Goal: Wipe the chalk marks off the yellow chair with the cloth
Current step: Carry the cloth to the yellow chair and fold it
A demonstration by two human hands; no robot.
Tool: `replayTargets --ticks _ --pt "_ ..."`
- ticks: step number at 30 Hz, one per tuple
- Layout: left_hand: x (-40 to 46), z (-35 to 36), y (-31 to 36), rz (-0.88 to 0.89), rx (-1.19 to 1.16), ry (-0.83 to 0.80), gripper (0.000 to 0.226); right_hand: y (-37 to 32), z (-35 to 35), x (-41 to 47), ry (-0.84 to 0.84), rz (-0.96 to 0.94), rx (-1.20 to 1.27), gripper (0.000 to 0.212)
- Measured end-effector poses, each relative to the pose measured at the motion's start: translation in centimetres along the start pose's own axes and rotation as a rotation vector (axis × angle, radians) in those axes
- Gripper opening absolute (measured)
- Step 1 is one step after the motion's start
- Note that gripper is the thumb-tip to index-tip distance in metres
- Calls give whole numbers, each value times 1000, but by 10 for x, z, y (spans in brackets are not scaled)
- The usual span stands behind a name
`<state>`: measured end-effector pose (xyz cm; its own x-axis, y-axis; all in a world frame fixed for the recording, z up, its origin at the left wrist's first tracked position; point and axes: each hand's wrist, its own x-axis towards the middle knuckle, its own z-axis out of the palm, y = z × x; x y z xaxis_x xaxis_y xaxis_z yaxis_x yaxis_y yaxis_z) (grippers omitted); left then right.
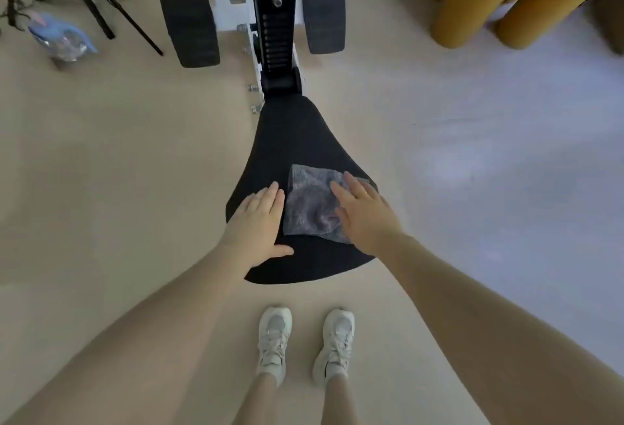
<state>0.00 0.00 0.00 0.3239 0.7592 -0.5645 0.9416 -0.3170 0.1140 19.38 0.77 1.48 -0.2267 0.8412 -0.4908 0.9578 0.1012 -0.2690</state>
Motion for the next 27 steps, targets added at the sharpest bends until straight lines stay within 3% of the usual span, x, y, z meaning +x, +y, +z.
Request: replayTargets --ticks 9,13,16,19,23,27 --pt "14 20 -7 -24 109 15 107 -9 26 33 4 120 -144 75" --pt "4 -9 4 -22 72 -49 107 -11 9 7 -176 156 4 39" --pt "-4 -60 16 51 19 -29 104 -9 -40 -25 -146 204 222 26" --pt "-18 -126 36 250 -43 53 95 -8 -106 -60 -46 228 423 24" --pt "-30 -218 81 504 -105 239 75 3 -193 -109 179 185 618 26" --pt "-31 -289 144 573 -225 268 22 39 -262 -148 321 152 558 24"
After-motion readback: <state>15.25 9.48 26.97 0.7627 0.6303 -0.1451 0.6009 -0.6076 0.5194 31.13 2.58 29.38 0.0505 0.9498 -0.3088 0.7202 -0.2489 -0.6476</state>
